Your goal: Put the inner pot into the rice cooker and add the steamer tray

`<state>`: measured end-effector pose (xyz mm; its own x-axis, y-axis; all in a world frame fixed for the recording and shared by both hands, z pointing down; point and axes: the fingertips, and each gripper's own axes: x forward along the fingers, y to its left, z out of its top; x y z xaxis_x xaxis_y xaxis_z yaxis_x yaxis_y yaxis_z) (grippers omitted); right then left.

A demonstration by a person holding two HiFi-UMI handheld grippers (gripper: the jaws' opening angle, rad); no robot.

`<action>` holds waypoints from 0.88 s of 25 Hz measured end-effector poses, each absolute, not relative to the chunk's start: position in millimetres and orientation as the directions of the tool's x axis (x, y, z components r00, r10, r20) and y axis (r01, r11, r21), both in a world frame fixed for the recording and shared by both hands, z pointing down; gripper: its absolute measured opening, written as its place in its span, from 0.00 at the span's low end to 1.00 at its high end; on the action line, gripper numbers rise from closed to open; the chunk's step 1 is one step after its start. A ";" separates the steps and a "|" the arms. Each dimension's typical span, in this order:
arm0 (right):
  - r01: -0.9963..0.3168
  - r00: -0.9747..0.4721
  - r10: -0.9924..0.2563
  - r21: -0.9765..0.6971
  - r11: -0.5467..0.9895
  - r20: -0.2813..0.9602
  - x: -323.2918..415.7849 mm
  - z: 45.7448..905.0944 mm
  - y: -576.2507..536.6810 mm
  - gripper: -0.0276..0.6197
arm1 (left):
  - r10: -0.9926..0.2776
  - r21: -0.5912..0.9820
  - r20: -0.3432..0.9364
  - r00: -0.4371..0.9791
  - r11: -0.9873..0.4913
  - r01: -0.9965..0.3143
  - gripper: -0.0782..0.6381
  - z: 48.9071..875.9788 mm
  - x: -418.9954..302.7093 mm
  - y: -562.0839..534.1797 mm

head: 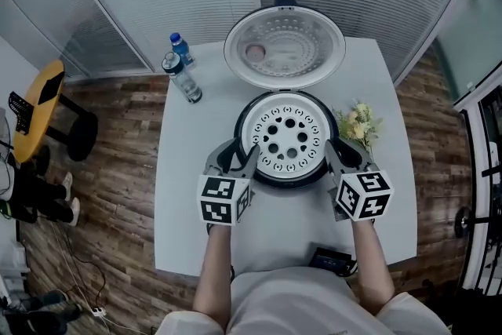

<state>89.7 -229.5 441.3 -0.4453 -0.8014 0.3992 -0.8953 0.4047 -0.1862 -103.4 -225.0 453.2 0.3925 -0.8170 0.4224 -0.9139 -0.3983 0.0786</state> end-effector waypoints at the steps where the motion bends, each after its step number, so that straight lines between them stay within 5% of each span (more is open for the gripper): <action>1: -0.893 -0.449 -0.805 -0.185 0.409 0.389 88.6 438.4 -228.3 0.16 | -0.820 0.089 0.411 0.397 -0.398 -0.913 0.34 450.8 -103.4 -221.5; 11: -0.804 -0.549 -0.803 -0.411 0.431 0.231 79.7 403.8 -187.5 0.10 | -0.818 0.197 0.335 0.467 -0.424 -0.884 0.15 428.9 -82.6 -173.5; 22: -0.823 -0.541 -0.816 -0.325 0.466 0.202 78.2 396.9 -150.2 0.09 | -0.852 0.322 0.249 0.460 -0.375 -0.869 0.12 415.5 -87.6 -147.2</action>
